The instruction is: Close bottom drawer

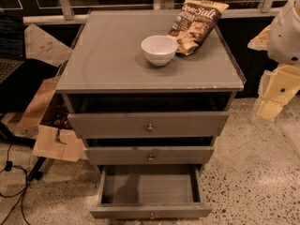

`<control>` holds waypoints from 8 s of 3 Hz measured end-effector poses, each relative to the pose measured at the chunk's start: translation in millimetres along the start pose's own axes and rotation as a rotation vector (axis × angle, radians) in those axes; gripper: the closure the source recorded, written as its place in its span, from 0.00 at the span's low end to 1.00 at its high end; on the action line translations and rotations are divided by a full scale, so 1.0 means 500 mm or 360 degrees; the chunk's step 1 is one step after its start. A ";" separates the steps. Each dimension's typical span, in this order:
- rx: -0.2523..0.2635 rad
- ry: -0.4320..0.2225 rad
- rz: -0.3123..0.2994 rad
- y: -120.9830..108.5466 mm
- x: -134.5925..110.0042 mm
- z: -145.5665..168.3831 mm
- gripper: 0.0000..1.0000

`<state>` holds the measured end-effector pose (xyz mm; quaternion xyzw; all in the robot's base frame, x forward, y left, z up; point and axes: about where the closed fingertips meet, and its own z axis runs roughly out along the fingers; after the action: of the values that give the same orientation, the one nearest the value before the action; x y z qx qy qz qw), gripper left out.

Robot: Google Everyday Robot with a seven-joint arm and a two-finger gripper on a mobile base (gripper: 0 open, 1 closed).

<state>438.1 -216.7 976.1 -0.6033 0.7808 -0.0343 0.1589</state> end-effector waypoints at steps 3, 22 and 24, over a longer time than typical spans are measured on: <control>-0.0080 -0.0242 0.0099 0.036 -0.009 0.070 0.00; -0.0233 -0.0682 0.0712 0.330 0.019 0.779 1.00; -0.0387 -0.0618 0.0820 0.400 0.055 0.975 1.00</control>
Offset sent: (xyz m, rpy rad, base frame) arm -0.0022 0.0098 -0.0278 0.1214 0.0429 0.0104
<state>386.7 -121.4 459.8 -0.3960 0.8611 0.2157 0.2349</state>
